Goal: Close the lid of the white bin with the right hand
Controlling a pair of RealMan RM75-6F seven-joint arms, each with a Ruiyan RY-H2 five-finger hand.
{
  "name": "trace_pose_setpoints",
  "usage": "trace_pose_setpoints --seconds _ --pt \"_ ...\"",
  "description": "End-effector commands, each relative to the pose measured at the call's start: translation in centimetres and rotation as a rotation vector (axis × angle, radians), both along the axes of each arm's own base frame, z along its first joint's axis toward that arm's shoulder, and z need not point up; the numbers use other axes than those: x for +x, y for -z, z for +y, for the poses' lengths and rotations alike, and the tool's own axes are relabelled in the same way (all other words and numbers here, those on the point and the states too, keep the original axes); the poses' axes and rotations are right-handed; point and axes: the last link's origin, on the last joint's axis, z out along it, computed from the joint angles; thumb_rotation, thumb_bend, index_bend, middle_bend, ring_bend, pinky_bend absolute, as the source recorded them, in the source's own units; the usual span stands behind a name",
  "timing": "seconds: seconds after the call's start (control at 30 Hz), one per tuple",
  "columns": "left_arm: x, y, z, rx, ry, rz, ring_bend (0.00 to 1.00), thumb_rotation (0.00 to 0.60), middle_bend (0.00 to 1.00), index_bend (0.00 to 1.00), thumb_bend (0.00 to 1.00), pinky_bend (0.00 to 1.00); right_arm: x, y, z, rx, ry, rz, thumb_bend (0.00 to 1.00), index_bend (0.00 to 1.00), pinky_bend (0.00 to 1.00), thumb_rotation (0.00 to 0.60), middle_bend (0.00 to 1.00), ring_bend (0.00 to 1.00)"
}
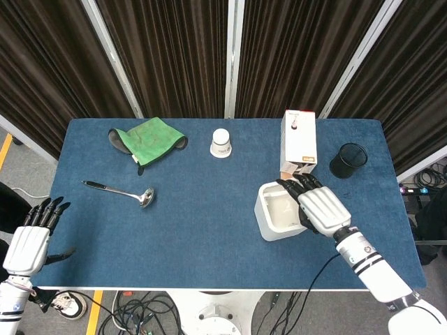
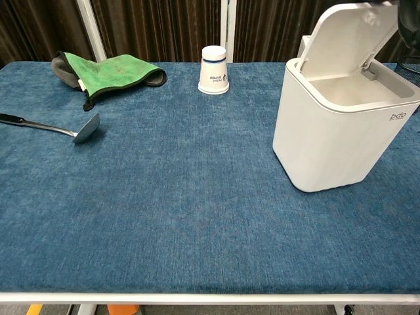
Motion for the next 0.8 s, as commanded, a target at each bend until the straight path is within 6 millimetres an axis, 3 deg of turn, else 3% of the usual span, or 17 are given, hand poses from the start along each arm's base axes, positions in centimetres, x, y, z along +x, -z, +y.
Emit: trace_pose_setpoints --seconds 0.03,0.47,0.8 --pt "0.1 0.0 0.0 -0.002 0.003 0.002 0.01 0.600 0.07 0.13 0.00 0.12 -1.2 0.1 1.5 0.049 0.026 -0.022 1.00 0.00 0.02 0.600 0.14 0.05" --pt "0.2 0.2 -0.1 -0.009 0.002 0.003 0.01 0.600 0.07 0.13 0.00 0.12 -4.4 0.7 4.8 0.070 0.005 -0.035 1.00 0.00 0.02 0.600 0.14 0.05" --pt "0.3 0.1 -0.1 -0.006 0.011 0.002 0.01 0.600 0.07 0.13 0.00 0.12 -5.9 1.9 5.1 0.103 0.039 -0.037 1.00 0.00 0.02 0.600 0.14 0.05"
